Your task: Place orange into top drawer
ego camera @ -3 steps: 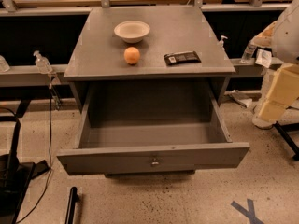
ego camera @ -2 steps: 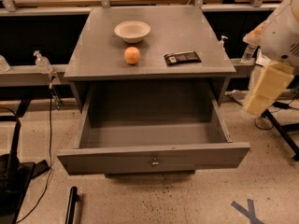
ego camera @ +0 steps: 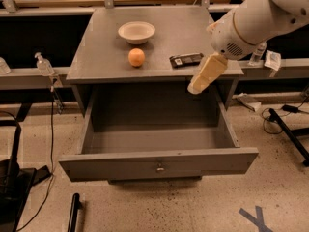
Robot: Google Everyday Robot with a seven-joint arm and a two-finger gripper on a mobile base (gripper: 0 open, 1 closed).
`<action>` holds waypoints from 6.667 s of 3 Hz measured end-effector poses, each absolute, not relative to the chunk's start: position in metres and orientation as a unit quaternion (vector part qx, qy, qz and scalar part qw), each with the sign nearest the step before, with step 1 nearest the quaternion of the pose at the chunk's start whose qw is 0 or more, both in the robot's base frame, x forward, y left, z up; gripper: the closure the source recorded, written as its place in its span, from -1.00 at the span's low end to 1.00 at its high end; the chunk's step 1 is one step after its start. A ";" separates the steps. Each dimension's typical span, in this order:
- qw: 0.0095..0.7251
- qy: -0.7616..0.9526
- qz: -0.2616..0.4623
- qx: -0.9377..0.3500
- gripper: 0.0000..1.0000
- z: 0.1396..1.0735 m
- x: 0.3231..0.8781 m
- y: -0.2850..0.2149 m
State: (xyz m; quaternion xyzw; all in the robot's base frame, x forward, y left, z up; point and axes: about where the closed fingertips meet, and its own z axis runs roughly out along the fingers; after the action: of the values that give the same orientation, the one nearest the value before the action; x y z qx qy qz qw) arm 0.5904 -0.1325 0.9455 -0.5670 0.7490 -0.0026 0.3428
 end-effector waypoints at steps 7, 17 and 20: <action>0.542 0.706 0.145 -0.433 -1.00 0.882 0.809 -0.029; 0.588 0.631 0.211 -0.460 1.00 0.924 0.721 -0.028; 0.608 0.599 0.217 -0.474 1.00 0.921 0.707 -0.035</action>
Offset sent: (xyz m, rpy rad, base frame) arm 0.0948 0.0279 -0.0085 0.0553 -0.1606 0.0651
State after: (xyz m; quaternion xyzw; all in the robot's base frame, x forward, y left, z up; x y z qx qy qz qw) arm 0.7066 -0.0349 0.9206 -0.4737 0.5987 0.2167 0.6084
